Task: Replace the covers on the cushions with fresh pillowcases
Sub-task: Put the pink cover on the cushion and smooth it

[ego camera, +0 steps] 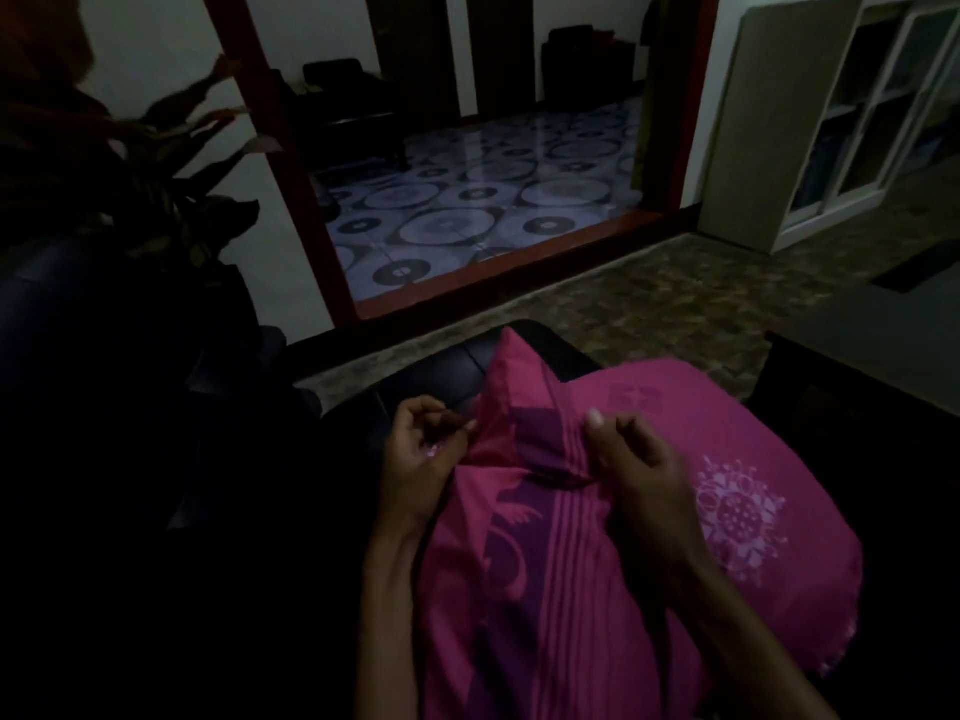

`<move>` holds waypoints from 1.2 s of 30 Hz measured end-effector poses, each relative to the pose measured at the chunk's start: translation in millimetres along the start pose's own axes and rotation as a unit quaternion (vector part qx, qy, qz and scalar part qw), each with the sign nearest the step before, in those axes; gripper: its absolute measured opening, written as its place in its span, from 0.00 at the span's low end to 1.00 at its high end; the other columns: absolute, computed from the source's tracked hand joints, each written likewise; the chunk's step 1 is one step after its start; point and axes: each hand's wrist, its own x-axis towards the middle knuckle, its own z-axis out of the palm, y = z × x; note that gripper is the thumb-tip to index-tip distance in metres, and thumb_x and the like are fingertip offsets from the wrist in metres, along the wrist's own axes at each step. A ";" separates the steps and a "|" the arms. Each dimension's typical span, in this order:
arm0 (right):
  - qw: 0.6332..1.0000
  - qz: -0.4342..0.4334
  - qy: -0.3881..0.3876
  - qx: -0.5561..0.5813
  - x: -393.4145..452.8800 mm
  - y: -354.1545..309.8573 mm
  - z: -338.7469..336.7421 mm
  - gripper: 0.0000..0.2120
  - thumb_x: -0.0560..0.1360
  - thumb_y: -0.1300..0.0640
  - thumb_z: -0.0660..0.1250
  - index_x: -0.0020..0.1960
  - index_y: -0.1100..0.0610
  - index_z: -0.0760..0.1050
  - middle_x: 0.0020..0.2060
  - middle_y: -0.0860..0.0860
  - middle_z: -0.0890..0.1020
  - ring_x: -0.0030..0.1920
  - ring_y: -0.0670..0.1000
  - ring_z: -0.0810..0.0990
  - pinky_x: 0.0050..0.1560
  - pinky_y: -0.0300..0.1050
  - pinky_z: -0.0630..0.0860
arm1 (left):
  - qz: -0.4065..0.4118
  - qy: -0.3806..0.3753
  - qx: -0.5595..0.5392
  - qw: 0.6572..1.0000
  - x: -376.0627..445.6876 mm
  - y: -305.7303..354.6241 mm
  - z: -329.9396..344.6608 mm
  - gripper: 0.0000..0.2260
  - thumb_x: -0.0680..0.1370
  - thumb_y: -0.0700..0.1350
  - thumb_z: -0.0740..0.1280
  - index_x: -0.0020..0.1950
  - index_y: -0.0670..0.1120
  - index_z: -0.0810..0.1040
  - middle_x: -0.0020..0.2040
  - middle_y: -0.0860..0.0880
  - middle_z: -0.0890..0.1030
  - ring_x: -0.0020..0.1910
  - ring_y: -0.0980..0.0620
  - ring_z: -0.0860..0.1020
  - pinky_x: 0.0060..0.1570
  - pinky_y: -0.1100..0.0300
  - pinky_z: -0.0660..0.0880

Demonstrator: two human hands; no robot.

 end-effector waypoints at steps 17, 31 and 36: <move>0.968 0.241 0.053 -0.035 28.8 1.9 -7.4 0.08 0.76 0.68 0.70 0.48 0.60 0.86 0.38 0.54 0.87 0.40 0.49 0.82 0.44 0.40 0.79 | -0.052 -0.021 0.068 0.996 -4.4 20.0 12.7 0.23 0.78 0.33 0.58 0.38 0.54 0.86 0.34 0.57 0.83 0.37 0.62 0.77 0.38 0.70 0.73; 0.978 0.071 -0.172 -0.096 94.3 -6.7 -7.4 0.11 0.81 0.63 0.66 0.60 0.53 0.79 0.47 0.49 0.85 0.42 0.43 0.82 0.47 0.38 0.79 | 0.013 0.075 0.163 0.984 -4.6 14.6 8.3 0.03 0.78 0.43 0.70 0.51 0.48 0.82 0.46 0.55 0.84 0.45 0.62 0.79 0.49 0.65 0.76; 0.950 0.089 -0.273 -0.126 84.2 13.7 -0.6 0.16 0.77 0.75 0.64 0.48 0.55 0.80 0.34 0.45 0.85 0.37 0.39 0.82 0.42 0.34 0.79 | 0.093 0.195 0.278 0.936 -31.8 29.4 2.0 0.08 0.74 0.40 0.76 0.43 0.51 0.80 0.45 0.44 0.79 0.40 0.59 0.77 0.44 0.61 0.75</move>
